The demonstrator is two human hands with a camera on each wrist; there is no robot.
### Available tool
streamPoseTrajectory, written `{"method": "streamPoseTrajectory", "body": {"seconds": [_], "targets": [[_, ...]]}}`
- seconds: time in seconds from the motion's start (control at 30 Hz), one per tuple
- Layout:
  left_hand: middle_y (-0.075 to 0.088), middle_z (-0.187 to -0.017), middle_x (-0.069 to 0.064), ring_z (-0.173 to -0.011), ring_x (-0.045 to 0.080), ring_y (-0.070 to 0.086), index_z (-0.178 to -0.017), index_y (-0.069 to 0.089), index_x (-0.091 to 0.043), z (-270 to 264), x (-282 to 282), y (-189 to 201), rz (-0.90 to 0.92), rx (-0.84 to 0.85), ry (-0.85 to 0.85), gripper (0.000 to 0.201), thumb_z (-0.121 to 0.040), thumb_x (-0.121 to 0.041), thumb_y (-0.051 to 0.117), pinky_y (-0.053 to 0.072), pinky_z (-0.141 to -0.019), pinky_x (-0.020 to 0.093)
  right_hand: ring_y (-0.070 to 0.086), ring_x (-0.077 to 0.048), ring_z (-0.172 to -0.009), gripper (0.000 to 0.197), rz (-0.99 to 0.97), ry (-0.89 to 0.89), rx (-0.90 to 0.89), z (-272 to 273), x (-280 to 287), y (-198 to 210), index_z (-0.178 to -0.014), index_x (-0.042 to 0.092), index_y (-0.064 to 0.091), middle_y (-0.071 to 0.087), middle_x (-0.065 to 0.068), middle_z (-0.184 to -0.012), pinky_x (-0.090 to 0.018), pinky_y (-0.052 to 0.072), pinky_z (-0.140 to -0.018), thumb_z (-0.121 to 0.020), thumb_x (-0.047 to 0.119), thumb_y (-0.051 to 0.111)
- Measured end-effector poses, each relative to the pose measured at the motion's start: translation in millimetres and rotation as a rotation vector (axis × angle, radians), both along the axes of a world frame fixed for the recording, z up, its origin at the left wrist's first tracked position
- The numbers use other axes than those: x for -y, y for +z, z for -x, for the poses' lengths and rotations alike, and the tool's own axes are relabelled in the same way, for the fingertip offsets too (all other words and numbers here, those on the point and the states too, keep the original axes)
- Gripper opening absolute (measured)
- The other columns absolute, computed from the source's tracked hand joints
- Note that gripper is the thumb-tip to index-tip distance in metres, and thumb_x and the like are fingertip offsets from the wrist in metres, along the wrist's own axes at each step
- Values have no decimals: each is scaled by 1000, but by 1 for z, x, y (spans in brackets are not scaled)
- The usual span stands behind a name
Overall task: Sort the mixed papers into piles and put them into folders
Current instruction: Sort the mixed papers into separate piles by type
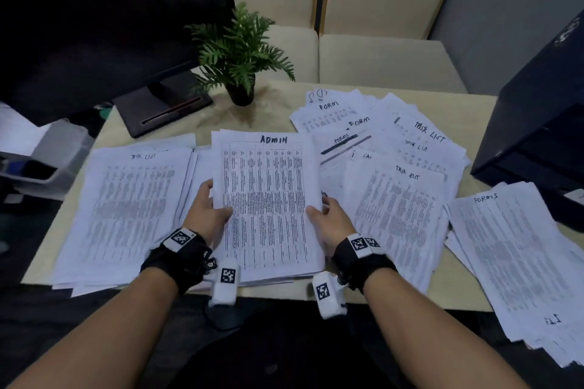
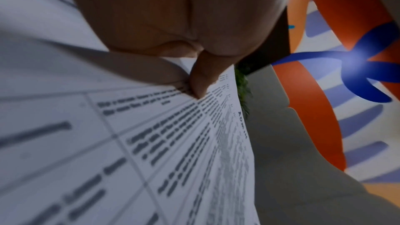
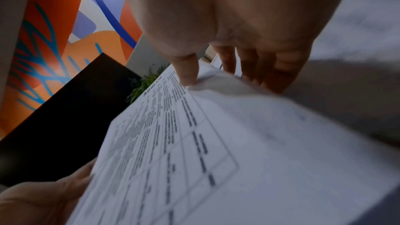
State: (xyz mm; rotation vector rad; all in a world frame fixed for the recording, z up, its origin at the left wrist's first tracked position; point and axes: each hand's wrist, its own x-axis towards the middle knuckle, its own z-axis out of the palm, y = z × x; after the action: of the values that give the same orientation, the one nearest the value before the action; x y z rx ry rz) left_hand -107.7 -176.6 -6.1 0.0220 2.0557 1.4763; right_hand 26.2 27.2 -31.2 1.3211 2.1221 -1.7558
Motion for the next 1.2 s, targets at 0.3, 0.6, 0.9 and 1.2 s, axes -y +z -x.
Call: {"method": "streamPoseTrajectory", "body": {"seconds": [0.3, 0.6, 0.9, 1.2], "targets": [[36, -149, 9, -133, 26, 40, -149, 26, -19, 23, 30, 2, 293, -225, 20, 68, -90, -3, 56, 35, -105, 36, 57, -23, -92, 33, -209, 154, 173, 50, 51, -7, -121, 5, 52, 62, -11, -116, -24, 39, -71, -93, 21, 61], [56, -131, 2, -124, 17, 49, -129, 54, -16, -5, -42, 18, 184, -297, -293, 41, -90, -5, 55, 36, -100, 26, 54, -16, -65, 16, -304, 18, 182, 10, 5, 15, -83, 15, 55, 60, -4, -86, -23, 42, -54, -88, 28, 62], [56, -131, 5, -118, 22, 53, -129, 54, -17, -74, -159, -10, 258, -225, -540, 40, -90, -12, 55, 43, -95, 28, 59, -26, -103, 40, -322, -235, 377, -114, -105, 21, -120, 5, 56, 59, -13, -119, -28, 43, -71, -91, 31, 62], [55, -124, 14, -112, 29, 53, -141, 38, -10, -108, -190, -32, 408, -199, -460, 61, -84, -4, 60, 40, -90, 28, 57, -21, -89, 30, -193, -261, 273, -151, -127, -11, -116, 7, 52, 62, -9, -112, -25, 42, -72, -91, 19, 63]]}}
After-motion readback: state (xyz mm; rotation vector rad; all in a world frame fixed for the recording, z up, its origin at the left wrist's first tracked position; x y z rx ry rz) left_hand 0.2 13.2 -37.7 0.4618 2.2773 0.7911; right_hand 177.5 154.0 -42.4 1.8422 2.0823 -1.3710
